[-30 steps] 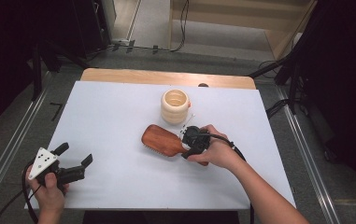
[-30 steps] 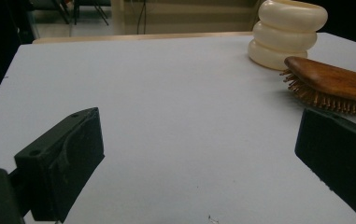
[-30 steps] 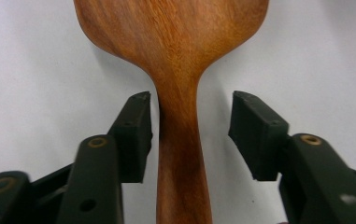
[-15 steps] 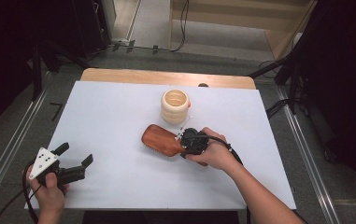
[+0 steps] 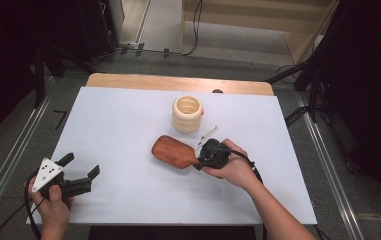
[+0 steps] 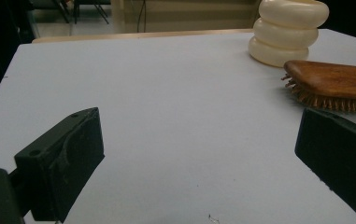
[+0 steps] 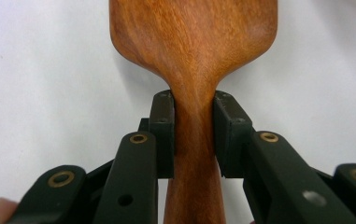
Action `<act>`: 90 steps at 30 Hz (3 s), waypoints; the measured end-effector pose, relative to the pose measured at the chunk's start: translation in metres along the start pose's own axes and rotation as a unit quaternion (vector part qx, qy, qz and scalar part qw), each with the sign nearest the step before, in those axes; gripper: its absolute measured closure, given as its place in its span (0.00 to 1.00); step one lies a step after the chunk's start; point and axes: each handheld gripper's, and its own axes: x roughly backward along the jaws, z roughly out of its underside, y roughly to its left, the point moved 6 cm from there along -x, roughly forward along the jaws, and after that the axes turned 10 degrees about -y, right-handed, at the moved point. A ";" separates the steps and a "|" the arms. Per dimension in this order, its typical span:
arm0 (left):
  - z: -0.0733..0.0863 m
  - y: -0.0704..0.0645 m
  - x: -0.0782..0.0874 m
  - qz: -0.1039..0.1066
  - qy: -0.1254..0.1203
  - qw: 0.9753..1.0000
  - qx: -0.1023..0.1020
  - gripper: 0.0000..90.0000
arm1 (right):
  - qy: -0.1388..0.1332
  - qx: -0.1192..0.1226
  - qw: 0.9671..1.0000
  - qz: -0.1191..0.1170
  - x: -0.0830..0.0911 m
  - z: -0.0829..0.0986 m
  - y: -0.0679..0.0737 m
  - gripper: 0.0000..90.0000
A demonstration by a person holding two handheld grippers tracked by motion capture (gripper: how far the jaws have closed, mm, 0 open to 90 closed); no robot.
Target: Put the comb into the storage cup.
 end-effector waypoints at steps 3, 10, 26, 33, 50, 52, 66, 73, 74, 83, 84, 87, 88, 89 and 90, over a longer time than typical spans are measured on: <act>0.000 0.000 0.000 -0.001 0.001 1.000 0.000 0.01 | 0.012 0.004 1.000 0.005 -0.004 0.002 0.001 0.77; 0.000 0.000 0.000 0.000 0.001 1.000 0.000 0.01 | 0.025 0.003 1.000 0.014 -0.008 0.000 0.001 0.63; 0.000 0.000 0.000 0.000 0.001 1.000 0.000 0.01 | -0.006 0.000 0.999 0.036 -0.015 0.004 0.006 0.78; 0.000 0.000 -0.001 0.000 0.002 1.000 -0.002 0.02 | -0.047 -0.008 0.998 0.044 -0.014 0.010 0.008 0.78; 0.001 -0.001 -0.001 0.000 0.004 1.000 -0.005 0.01 | -0.155 -0.020 0.986 0.056 0.011 0.004 0.018 0.78; 0.001 -0.001 -0.001 -0.001 0.003 1.000 -0.004 0.01 | -0.169 -0.014 0.984 0.056 0.015 0.003 0.020 0.78; -0.003 0.000 -0.002 -0.004 0.000 1.000 -0.006 0.01 | -0.278 -0.050 0.957 0.073 0.033 0.002 0.018 0.78; -0.009 -0.010 -0.002 0.010 0.001 1.000 -0.008 0.01 | -0.330 -0.055 0.939 0.086 0.041 0.000 0.021 0.78; -0.012 -0.014 -0.002 0.016 -0.001 1.000 -0.010 0.01 | -0.336 -0.054 0.936 0.088 0.041 0.000 0.021 0.78; -0.037 -0.052 -0.011 0.061 -0.021 0.998 -0.013 0.01 | -0.364 -0.054 0.926 0.086 0.046 0.000 0.026 0.78; -0.039 -0.056 -0.012 0.066 -0.021 0.997 -0.014 0.01 | -0.366 -0.051 0.925 0.089 0.046 0.000 0.026 0.78; -0.046 -0.070 -0.019 0.082 -0.019 0.996 -0.017 0.01 | -0.372 -0.048 0.923 0.088 0.047 -0.001 0.028 0.78; -0.046 -0.070 -0.019 0.082 -0.019 0.996 -0.017 0.01 | -0.372 -0.048 0.923 0.088 0.047 -0.001 0.028 0.78; -0.047 -0.074 -0.022 0.087 -0.019 0.996 -0.020 0.01 | -0.373 -0.046 0.922 0.088 0.047 -0.001 0.029 0.78; -0.050 -0.080 -0.027 0.095 -0.019 0.995 -0.018 0.01 | -0.374 -0.045 0.922 0.089 0.047 -0.001 0.029 0.78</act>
